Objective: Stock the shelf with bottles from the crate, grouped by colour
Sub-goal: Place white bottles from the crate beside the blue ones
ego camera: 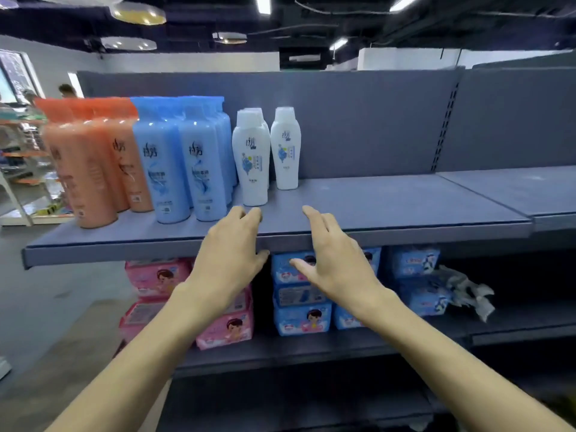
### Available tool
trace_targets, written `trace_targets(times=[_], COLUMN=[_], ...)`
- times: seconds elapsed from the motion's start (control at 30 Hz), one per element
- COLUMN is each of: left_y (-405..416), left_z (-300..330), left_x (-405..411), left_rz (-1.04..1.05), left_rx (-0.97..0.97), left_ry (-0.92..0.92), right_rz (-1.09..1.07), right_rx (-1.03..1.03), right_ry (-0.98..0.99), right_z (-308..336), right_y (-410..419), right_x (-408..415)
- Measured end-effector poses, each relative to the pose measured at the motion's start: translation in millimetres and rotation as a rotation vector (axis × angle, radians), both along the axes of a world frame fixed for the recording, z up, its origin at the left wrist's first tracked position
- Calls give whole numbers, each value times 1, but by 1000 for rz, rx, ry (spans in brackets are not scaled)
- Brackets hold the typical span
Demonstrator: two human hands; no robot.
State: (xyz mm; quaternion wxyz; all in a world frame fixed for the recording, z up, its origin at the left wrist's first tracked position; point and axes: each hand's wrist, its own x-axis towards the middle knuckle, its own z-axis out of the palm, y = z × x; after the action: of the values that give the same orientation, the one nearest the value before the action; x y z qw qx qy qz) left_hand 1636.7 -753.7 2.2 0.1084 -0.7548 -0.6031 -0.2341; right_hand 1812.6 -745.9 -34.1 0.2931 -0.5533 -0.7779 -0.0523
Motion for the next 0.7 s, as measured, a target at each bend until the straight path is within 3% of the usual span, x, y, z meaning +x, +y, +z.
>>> trace_targets(times=[0.13, 0.33, 0.7], left_y=[2, 4, -3], left_z=[-30, -98, -284], left_x=[15, 40, 87], left_rz=[-44, -84, -160], left_rx=[-63, -185, -511], left_ry=[-30, -27, -31], right_rz=[-26, -123, -203], right_rx=[46, -60, -526], right_ry=[-68, -188, -255], right_z=[-26, -82, -251], right_y=[-18, -30, -38], right_x=[12, 38, 87])
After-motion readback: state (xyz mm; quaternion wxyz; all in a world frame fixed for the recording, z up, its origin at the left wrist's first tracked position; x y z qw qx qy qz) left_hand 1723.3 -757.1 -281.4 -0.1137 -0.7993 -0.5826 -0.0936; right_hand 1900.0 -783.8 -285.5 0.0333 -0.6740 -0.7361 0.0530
